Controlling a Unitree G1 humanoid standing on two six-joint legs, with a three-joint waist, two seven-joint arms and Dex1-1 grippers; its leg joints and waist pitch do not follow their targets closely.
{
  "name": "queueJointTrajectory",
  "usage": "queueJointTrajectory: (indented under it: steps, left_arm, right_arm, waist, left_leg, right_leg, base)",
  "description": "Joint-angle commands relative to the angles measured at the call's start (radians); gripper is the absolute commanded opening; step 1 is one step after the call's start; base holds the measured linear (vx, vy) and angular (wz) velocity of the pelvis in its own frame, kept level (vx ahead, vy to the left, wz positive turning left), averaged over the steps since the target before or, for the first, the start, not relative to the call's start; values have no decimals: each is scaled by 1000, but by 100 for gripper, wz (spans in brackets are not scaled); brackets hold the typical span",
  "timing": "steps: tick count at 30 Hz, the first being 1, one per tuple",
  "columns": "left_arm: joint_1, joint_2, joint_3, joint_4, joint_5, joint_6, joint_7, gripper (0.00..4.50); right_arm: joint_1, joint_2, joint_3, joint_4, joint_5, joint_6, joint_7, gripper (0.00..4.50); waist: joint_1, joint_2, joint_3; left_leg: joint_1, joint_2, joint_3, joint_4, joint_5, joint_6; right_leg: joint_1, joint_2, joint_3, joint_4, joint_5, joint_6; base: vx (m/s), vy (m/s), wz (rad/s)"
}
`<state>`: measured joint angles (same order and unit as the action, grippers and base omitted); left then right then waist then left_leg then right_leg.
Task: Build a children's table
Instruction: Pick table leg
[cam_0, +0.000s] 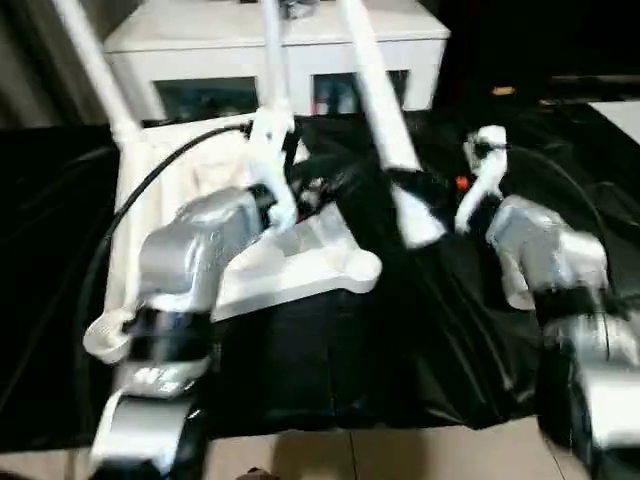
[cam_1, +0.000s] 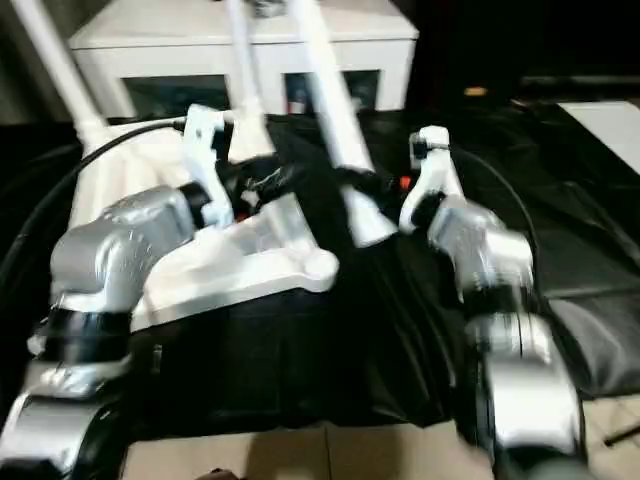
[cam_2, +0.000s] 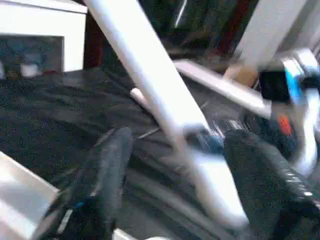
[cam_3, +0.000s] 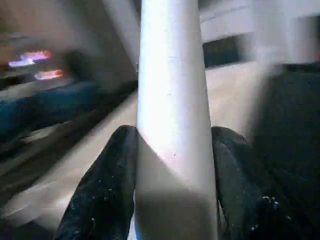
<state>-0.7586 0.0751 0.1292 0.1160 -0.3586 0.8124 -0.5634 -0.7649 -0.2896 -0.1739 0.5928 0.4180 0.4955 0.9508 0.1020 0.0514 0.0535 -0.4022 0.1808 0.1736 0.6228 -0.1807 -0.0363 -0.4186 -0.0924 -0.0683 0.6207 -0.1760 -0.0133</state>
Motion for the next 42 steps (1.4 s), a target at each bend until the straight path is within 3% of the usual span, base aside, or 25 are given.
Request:
queueJointTrajectory:
  steps: [1,3,6,7,9,12,19,21,24,27,29,32,34,35,42]
  left_arm:
    - [-28,-10,25,18,-35,27,15,361]
    - [-45,-21,40,29,-56,44,20,375]
    - [-70,-39,62,44,-75,65,42,392]
    - [-75,-43,67,44,-84,69,48,421]
    - [-77,-44,70,44,-89,73,51,429]
    - [-84,-46,78,40,-104,81,77,443]
    - [-81,-43,92,34,-109,85,108,450]
    - [-82,-43,94,33,-110,84,114,416]
    - [-79,-39,95,27,-123,94,132,403]
    - [-77,-43,98,29,-127,94,148,373]
    - [-77,-45,98,30,-128,94,151,369]
    - [-74,-52,98,31,-131,93,155,341]
    - [-72,-62,93,38,-129,92,164,332]
    - [-71,-63,93,39,-128,92,172,328]
    - [-71,-78,111,53,-122,70,228,279]
  right_arm:
    - [15,-3,25,-57,29,13,58,182]
    - [43,1,36,-100,47,20,80,182]
    - [86,9,42,-209,112,70,120,182]
    - [96,10,46,-237,123,87,132,182]
    - [105,10,48,-258,129,100,137,182]
    - [134,9,71,-307,129,109,141,182]
    - [131,13,86,-308,96,85,91,182]
    - [129,13,89,-305,87,79,81,182]
    - [131,5,155,-276,-27,14,-1,182]
    - [134,20,185,-273,-86,-26,-80,182]
    - [140,26,197,-284,-102,-40,-94,182]
    - [154,47,214,-322,-117,-48,-119,181]
    - [162,70,221,-353,-134,-58,-163,181]
    - [163,75,222,-356,-139,-60,-176,181]
    - [162,114,251,-352,-219,-128,-307,181]
  waist:
    - [4,-19,-81]
    - [7,-18,-79]
    - [6,-18,-74]
    - [8,-17,-76]
    - [7,-17,-74]
    - [7,-23,-75]
    - [8,-25,-78]
    - [8,-24,-78]
    - [6,-22,-75]
    - [4,-20,-75]
    - [2,-19,-74]
    - [1,-10,-75]
    - [-3,-13,-76]
    - [-2,-9,-76]
    - [-14,-9,-73]
  left_leg:
    - [22,40,-5,-60,-96,139]
    - [28,40,-7,-66,-146,98]
    - [26,40,-11,-74,-175,72]
    - [30,41,-12,-76,-181,66]
    - [27,41,-13,-79,-188,59]
    - [24,40,-13,-78,-167,55]
    - [21,38,-11,-74,-114,75]
    - [21,38,-11,-74,-111,71]
    - [23,37,-11,-77,-129,48]
    - [22,38,-12,-78,-144,40]
    - [22,37,-12,-79,-152,40]
    - [24,38,-14,-80,-157,38]
    - [23,37,-13,-81,-151,38]
    - [23,37,-14,-81,-156,37]
    - [22,35,-15,-86,-198,14]
  right_leg:
    - [59,-45,29,-60,-91,-280]
    - [56,-49,31,-69,-167,-261]
    - [58,-49,32,-77,-215,-224]
    - [56,-50,31,-79,-225,-215]
    - [56,-51,31,-82,-239,-206]
    - [56,-53,33,-81,-222,-196]
    - [57,-54,32,-77,-172,-210]
    - [57,-54,32,-77,-180,-208]
    - [54,-53,31,-80,-208,-198]
    - [54,-53,33,-81,-212,-188]
    - [54,-52,33,-81,-212,-187]
    - [54,-51,34,-81,-198,-187]
    - [55,-49,34,-79,-165,-192]
    - [55,-50,34,-78,-166,-193]
    - [56,-49,34,-83,-193,-181]
  base:
    - [0,0,0]
    - [0,0,0]
    - [0,0,0]
    - [0,0,0]
    - [0,0,0]
    - [0,0,0]
    - [0,0,0]
    - [0,0,0]
    - [0,0,0]
    - [0,0,0]
    - [0,0,0]
    - [0,0,0]
    - [0,0,0]
    - [0,0,0]
    - [0,0,0]
